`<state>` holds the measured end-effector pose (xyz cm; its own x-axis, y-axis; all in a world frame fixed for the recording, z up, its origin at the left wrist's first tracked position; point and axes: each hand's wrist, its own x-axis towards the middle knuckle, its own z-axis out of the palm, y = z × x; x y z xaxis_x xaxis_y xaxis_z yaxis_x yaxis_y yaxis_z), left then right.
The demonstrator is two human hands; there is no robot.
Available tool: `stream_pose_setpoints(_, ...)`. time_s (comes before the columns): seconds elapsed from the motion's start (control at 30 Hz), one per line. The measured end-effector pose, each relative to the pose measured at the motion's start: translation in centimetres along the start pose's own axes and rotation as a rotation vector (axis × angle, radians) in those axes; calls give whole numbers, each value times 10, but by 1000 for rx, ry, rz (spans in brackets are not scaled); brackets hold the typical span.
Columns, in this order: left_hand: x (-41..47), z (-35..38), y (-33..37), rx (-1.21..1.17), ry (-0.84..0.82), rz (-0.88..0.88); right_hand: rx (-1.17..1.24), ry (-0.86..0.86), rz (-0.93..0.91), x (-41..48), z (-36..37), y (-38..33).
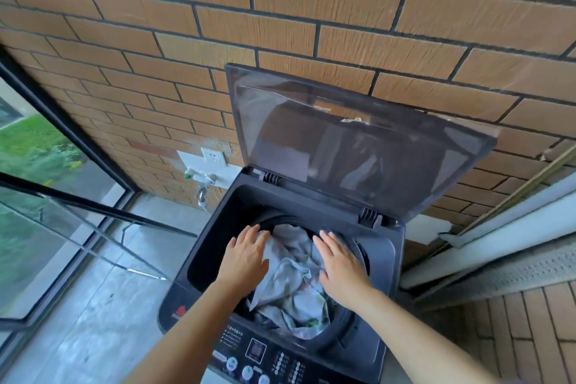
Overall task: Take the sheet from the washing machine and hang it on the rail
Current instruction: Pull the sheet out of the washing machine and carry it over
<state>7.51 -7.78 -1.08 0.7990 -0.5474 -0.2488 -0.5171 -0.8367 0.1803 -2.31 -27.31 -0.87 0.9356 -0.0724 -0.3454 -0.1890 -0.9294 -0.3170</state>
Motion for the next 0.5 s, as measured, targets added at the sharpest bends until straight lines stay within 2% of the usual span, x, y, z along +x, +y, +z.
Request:
stream_pose_setpoints(0.2, 17, 63, -9, 64, -236, -3, 105, -230, 111, 32, 68, 14)
stream_pose_setpoints(0.37, 44, 104, -12, 46, -393, -62, 230, -278, 226, 60, 112, 30)
stream_pose_setpoints(0.5, 64, 140, -11, 29, -593, -173, 305, -344, 299, 78, 146, 39)
